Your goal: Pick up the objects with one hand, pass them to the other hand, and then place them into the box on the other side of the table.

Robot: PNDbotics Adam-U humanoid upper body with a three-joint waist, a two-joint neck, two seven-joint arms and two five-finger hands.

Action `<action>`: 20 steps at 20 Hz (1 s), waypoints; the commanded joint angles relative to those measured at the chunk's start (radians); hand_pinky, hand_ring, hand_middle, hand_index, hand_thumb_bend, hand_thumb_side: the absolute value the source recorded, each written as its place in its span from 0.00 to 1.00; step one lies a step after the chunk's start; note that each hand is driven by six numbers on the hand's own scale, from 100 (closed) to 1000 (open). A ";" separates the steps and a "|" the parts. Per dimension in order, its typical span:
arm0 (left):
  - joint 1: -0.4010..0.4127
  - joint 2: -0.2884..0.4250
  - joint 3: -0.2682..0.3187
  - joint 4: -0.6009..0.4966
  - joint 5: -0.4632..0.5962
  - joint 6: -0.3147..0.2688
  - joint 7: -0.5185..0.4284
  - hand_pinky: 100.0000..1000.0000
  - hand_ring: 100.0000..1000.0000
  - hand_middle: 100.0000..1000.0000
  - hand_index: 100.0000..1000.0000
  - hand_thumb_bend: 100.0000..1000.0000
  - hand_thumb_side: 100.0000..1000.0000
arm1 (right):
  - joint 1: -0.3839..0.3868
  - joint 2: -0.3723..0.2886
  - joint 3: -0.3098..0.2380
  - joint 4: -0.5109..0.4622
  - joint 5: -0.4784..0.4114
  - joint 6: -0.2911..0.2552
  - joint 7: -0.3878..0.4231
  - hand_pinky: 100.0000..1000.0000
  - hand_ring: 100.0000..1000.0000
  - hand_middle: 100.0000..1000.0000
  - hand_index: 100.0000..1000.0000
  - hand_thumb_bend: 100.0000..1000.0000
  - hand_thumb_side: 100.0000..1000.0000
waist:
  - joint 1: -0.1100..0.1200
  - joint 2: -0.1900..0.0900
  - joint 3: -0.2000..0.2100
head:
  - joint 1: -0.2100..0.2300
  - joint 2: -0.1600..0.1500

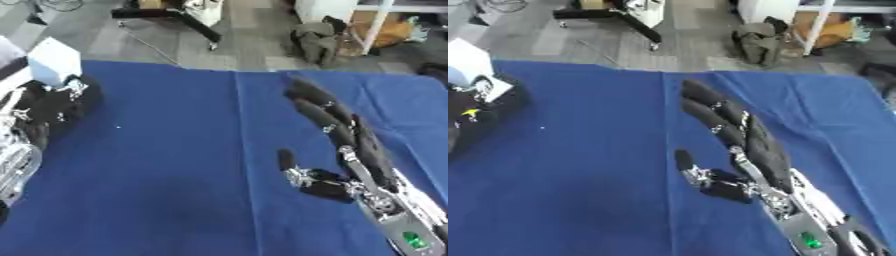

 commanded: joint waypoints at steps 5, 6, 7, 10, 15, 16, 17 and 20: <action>-0.042 0.068 0.083 0.133 -0.012 0.030 0.095 0.47 0.39 0.31 0.31 0.00 0.00 | -0.008 0.000 -0.009 -0.010 0.002 -0.010 0.001 0.77 0.86 1.00 0.98 0.00 0.00 | -0.004 -0.013 -0.017 | 0.183 -0.076; -0.047 0.070 0.086 0.158 -0.010 0.023 0.102 0.47 0.39 0.31 0.31 0.00 0.00 | -0.010 0.001 -0.010 -0.010 0.002 -0.010 0.001 0.77 0.86 1.00 0.98 0.00 0.00 | -0.005 -0.011 -0.019 | 0.212 -0.086; -0.052 0.072 0.090 0.184 -0.009 0.015 0.105 0.47 0.39 0.31 0.31 0.00 0.00 | -0.011 0.003 -0.011 -0.010 0.001 -0.010 0.001 0.77 0.86 1.00 0.98 0.00 0.00 | -0.006 -0.010 -0.021 | 0.239 -0.096; -0.063 0.077 0.098 0.255 -0.010 -0.007 0.103 0.47 0.39 0.31 0.31 0.00 0.00 | -0.017 0.006 -0.013 -0.010 -0.001 -0.011 0.001 0.77 0.86 1.00 0.98 0.00 0.00 | -0.008 -0.005 -0.024 | 0.291 -0.115; -0.081 0.078 0.101 0.326 -0.038 0.001 0.098 0.48 0.41 0.35 0.35 0.00 0.00 | -0.019 0.011 -0.014 -0.010 -0.006 -0.012 0.007 0.77 0.86 1.00 0.98 0.00 0.00 | -0.010 -0.004 -0.030 | 0.306 -0.122; -0.086 0.077 0.101 0.336 -0.045 0.011 0.101 0.48 0.42 0.36 0.36 0.00 0.00 | -0.019 0.012 -0.013 -0.010 -0.007 -0.013 0.008 0.77 0.86 1.00 0.98 0.00 0.00 | -0.011 -0.004 -0.031 | 0.303 -0.121; -0.091 0.075 0.101 0.345 -0.052 0.023 0.104 0.49 0.44 0.40 0.40 0.00 0.00 | -0.019 0.013 -0.013 -0.010 -0.008 -0.014 0.010 0.77 0.86 1.00 0.98 0.00 0.00 | -0.011 -0.004 -0.033 | 0.298 -0.119; -0.103 0.071 0.103 0.363 -0.067 0.056 0.115 0.54 0.53 0.54 0.60 0.33 0.19 | -0.018 0.015 -0.013 -0.010 -0.012 -0.016 0.015 0.78 0.86 1.00 0.98 0.00 0.00 | -0.011 -0.005 -0.037 | 0.271 -0.109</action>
